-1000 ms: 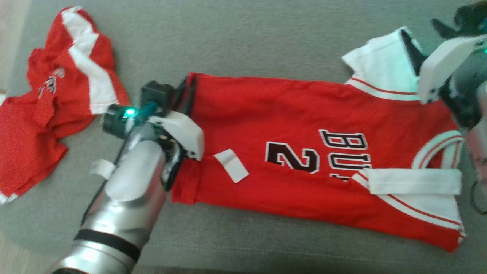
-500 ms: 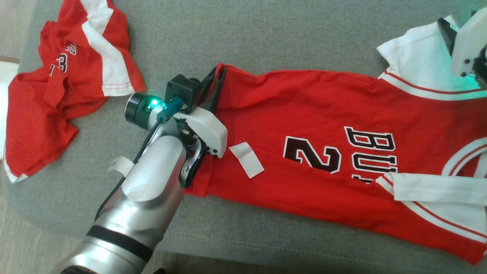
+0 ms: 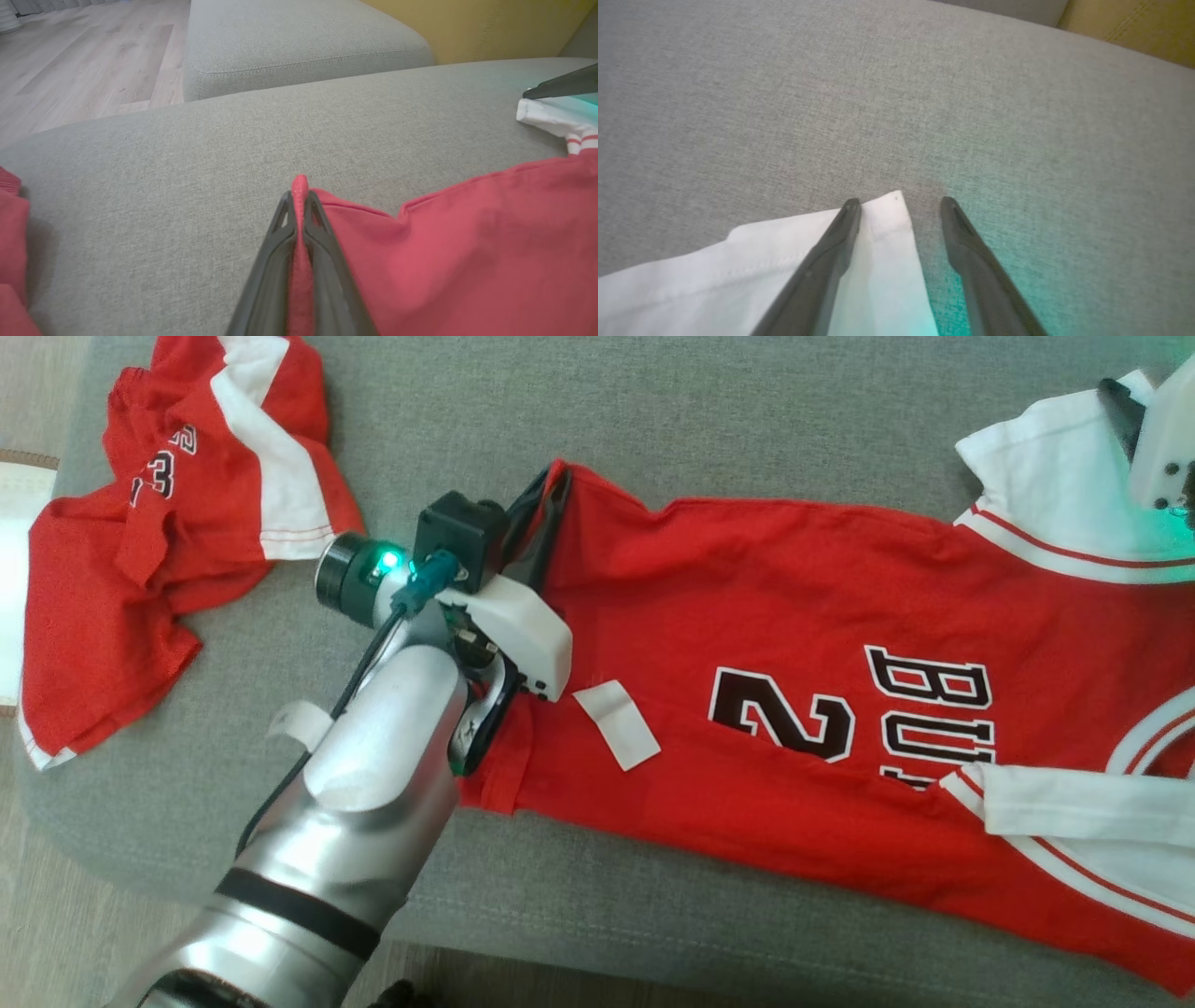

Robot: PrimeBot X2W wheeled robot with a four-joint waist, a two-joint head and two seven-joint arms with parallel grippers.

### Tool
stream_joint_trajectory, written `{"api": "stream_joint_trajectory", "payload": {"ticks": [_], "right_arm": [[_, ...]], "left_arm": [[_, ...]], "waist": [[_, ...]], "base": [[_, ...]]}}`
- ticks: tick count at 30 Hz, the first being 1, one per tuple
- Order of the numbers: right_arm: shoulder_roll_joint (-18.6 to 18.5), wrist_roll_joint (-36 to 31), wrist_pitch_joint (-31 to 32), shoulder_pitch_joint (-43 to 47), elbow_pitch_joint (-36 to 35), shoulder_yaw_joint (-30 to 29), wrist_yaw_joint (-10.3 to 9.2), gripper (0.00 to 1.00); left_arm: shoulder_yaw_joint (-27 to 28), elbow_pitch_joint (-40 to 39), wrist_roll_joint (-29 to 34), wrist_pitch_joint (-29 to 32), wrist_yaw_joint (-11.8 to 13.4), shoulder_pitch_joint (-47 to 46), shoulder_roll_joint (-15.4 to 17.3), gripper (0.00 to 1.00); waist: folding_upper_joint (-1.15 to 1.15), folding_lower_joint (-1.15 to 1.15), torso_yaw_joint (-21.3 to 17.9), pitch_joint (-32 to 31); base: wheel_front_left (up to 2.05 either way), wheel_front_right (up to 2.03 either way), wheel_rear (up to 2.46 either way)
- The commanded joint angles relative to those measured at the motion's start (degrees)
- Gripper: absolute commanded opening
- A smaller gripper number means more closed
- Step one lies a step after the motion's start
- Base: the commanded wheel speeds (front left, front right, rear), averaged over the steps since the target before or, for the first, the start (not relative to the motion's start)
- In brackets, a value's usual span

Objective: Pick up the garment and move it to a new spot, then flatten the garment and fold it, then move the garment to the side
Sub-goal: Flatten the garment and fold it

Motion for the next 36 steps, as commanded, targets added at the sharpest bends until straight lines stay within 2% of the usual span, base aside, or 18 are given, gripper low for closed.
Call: {"api": "stream_joint_trajectory", "payload": {"ticks": [1, 4, 8, 16, 26, 31, 36], "right_arm": [[0.43, 2.06, 2.13, 0.33, -0.69, 1.5, -0.05, 0.0], [0.54, 5.08, 4.32, 0.83, -1.53, 2.41, -0.05, 0.0], [-0.31, 6.07, 2.47, 0.54, -2.75, 3.45, -0.05, 0.0], [-0.95, 4.4, -6.9, -1.82, -4.66, 5.61, -0.05, 0.0], [0.18, 0.68, -16.84, -6.75, -0.75, 6.95, -0.05, 0.0], [1.99, -0.41, -20.11, -8.23, 2.2, 7.24, -0.05, 0.0], [3.52, 0.94, -23.34, -7.72, 2.21, 8.65, -0.05, 0.0]], "left_arm": [[1.25, -1.78, -0.62, 0.04, 0.62, -2.45, 1.07, 0.0], [1.37, -1.4, -0.88, -0.01, 0.81, -2.68, 1.17, 0.0], [1.57, -1.03, -1.23, -0.08, 0.92, -2.91, 1.6, 0.0], [2.39, -0.41, -1.79, 0.62, 1.08, -4.67, 3.19, 0.0], [5.08, 3.63, -2.86, 0.65, 2.13, -10.23, 5.39, 0.0], [5.82, 7.21, -3.35, 0.0, 1.59, -13.27, 5.89, 0.0], [5.07, 9.83, -3.08, -0.93, 0.81, -14.12, 5.55, 0.0]], "waist": [[0.0, 0.0, -0.08, 0.02], [0.0, 0.0, -0.33, -0.17], [0.0, 0.0, -0.83, -0.57], [0.0, 0.0, -2.46, -0.46], [0.0, 0.0, -4.26, 0.26], [0.0, 0.0, -4.88, 0.4], [0.0, 0.0, -5.47, -0.17]], "base": [[0.0, 0.0, 0.0], [0.0, 0.0, 0.0], [0.0, 0.0, 0.0], [0.0, 0.0, 0.0], [0.0, 0.0, 0.0], [0.0, 0.0, 0.0], [0.0, 0.0, 0.0]]}}
